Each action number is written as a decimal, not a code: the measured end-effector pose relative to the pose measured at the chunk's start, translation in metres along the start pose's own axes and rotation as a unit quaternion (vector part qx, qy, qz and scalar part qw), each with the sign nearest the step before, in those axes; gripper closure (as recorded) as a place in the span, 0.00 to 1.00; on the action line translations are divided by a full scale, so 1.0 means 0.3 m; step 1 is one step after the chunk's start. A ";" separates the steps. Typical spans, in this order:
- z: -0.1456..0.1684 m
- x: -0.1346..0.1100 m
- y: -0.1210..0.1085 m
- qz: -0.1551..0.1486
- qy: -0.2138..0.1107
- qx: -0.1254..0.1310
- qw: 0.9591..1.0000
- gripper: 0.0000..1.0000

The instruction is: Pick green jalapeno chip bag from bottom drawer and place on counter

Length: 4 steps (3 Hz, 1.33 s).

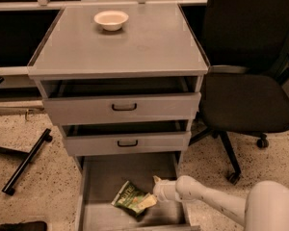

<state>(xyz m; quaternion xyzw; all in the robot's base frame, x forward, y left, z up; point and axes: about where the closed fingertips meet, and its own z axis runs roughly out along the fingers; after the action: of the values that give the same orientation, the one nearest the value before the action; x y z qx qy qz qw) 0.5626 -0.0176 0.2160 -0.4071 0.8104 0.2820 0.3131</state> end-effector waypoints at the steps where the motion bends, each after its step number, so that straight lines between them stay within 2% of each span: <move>1: 0.118 0.058 0.058 0.008 0.013 -0.037 0.999 0.00; 2: 0.218 0.102 0.138 0.008 0.017 -0.071 0.997 0.00; 3: 0.278 0.146 0.200 0.018 0.008 -0.087 0.996 0.19; 4: 0.282 0.151 0.205 0.019 0.009 -0.089 0.996 0.42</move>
Offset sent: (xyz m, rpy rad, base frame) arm -0.0507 0.0815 -0.0829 0.0702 0.1374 0.1586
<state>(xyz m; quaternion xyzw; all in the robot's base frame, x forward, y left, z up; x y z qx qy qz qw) 0.5131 0.0521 0.1404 -0.4199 0.7925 0.3552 0.2634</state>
